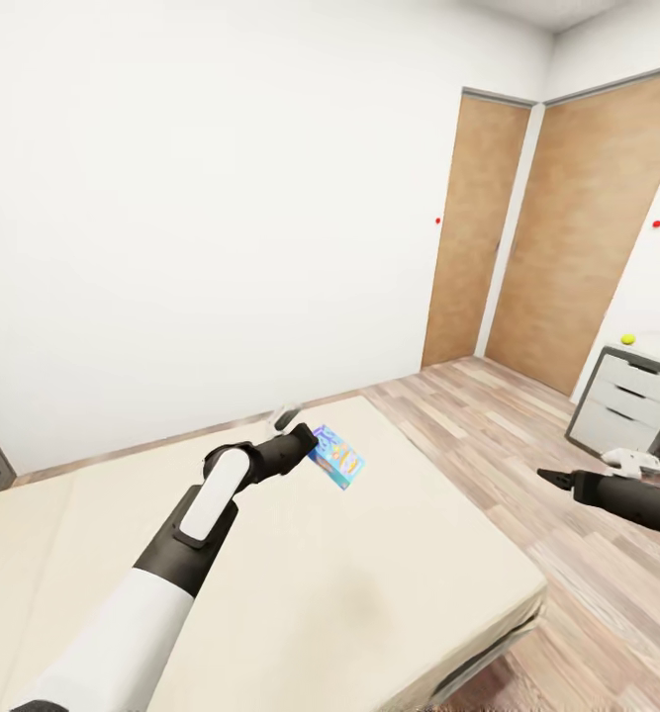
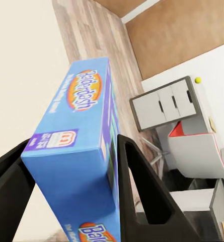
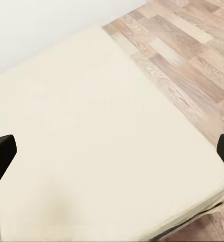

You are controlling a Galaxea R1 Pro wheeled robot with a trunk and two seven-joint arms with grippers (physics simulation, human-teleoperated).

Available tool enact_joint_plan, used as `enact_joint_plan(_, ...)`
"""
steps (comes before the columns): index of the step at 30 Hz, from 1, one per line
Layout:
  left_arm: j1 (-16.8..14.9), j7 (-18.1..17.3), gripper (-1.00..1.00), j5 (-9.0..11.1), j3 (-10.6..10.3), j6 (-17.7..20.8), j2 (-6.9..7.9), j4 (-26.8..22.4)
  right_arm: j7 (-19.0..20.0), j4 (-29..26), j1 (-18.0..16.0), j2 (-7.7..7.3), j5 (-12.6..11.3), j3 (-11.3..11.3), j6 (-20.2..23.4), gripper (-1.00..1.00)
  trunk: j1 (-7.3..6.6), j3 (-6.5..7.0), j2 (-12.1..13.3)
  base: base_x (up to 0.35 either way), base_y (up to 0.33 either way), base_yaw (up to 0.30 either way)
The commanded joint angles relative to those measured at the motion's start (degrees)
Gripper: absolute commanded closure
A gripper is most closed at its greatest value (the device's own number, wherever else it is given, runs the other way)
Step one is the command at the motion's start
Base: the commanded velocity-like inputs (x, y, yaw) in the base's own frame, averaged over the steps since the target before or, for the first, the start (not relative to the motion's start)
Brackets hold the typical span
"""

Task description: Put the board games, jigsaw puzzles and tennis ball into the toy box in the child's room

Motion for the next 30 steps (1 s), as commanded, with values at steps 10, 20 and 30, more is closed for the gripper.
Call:
enact_joint_plan(10,-0.19,1.41,1.0,1.03,0.39,0.31,0.35,-0.23,0.49,1.23,-0.67,0.64,0.71,0.52,2.15,-1.0,-2.19,1.64,3.96,0.0,0.0,-0.273)
enact_joint_plan(20,-0.63,1.6,1.0,0.92,1.19,0.35,1.88,-0.52,0.65,1.65,-1.08,1.64,0.47,0.81,2.67,-1.0,-4.39,3.29,7.97,0.0,0.0,-0.274)
enact_joint_plan(30,-0.15,1.58,1.0,1.17,6.02,0.78,5.32,-1.29,0.3,2.07,-1.58,8.03,0.67,4.51,2.65,-1.0,-6.58,4.49,11.98,0.0,0.0,-0.21)
